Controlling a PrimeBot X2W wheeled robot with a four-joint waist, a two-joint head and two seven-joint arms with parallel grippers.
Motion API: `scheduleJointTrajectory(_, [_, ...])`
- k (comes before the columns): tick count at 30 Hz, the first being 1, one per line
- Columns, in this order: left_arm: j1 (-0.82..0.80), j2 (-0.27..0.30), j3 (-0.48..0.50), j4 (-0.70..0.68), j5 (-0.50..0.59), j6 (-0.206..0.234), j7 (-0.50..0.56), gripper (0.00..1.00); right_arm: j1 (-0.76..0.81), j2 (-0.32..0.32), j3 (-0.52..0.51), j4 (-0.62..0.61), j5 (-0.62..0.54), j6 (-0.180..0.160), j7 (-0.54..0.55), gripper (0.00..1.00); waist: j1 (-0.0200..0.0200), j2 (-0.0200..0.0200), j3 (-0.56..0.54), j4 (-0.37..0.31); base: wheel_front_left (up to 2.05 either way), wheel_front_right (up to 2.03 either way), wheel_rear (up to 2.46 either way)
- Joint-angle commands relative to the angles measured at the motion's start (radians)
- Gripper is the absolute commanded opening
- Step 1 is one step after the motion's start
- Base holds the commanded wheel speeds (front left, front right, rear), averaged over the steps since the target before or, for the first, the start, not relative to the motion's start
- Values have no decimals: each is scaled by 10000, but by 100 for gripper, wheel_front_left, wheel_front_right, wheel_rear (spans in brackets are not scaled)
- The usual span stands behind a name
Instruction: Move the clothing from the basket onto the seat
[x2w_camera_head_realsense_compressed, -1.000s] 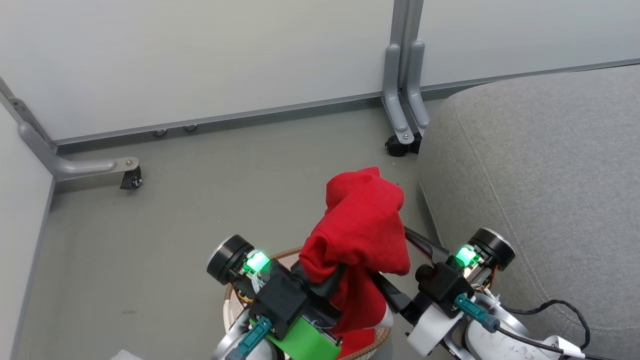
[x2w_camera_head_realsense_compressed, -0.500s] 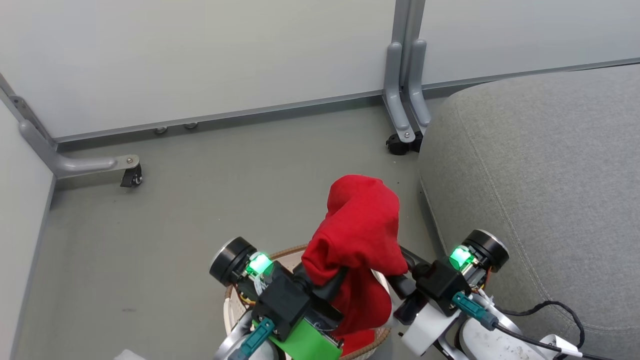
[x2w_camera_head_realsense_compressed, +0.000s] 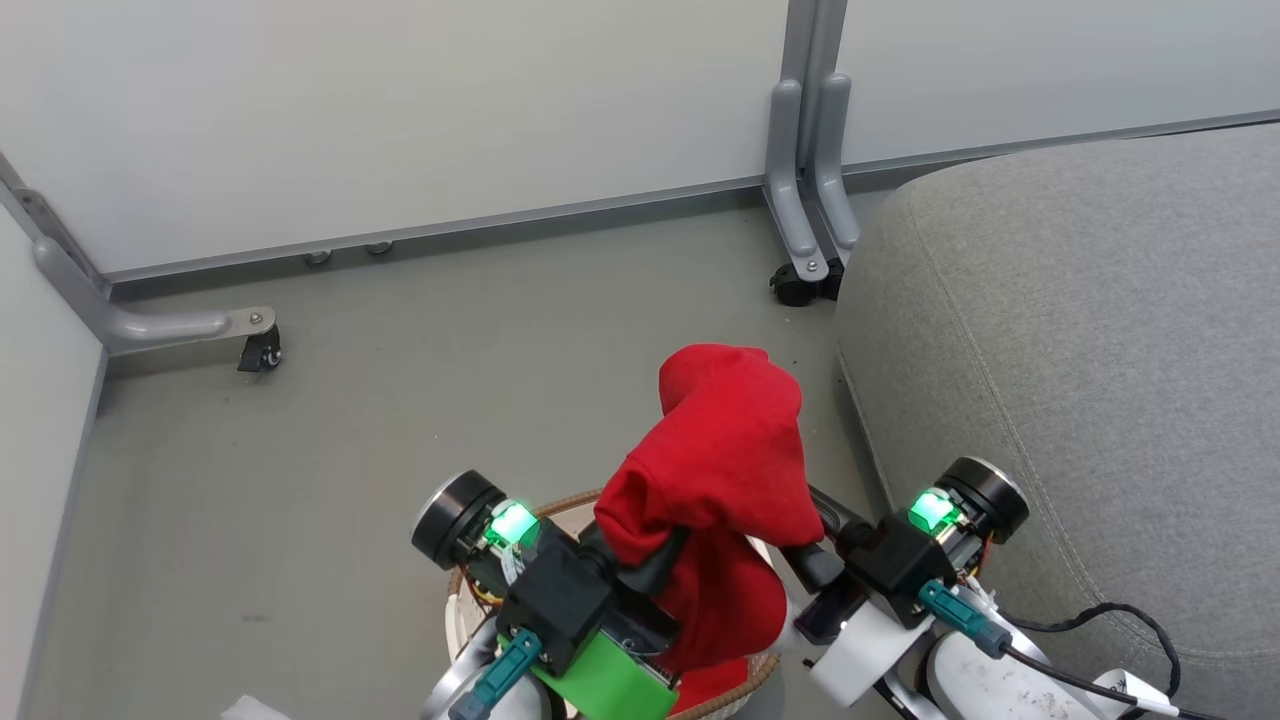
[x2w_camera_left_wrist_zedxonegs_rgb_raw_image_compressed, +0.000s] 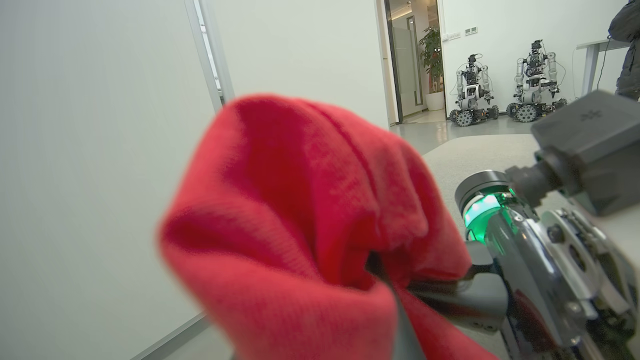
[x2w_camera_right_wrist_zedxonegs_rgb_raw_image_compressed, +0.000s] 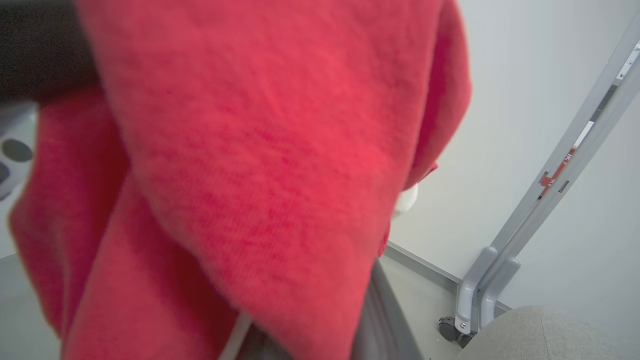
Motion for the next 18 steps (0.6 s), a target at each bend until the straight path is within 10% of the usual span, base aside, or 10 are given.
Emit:
scheduleJointTrajectory(1, [-156,6,47,19,-16,-26,-2,0,56,-21,22,-52,22,1,-31,0,0,0,4,3,0,0,0])
scheduleJointTrajectory(18, [-153,15,116,19,-49,-26,-2,0,18,-84,-5,-137,140,1,-31,0,0,0,-16,31,0,0,0])
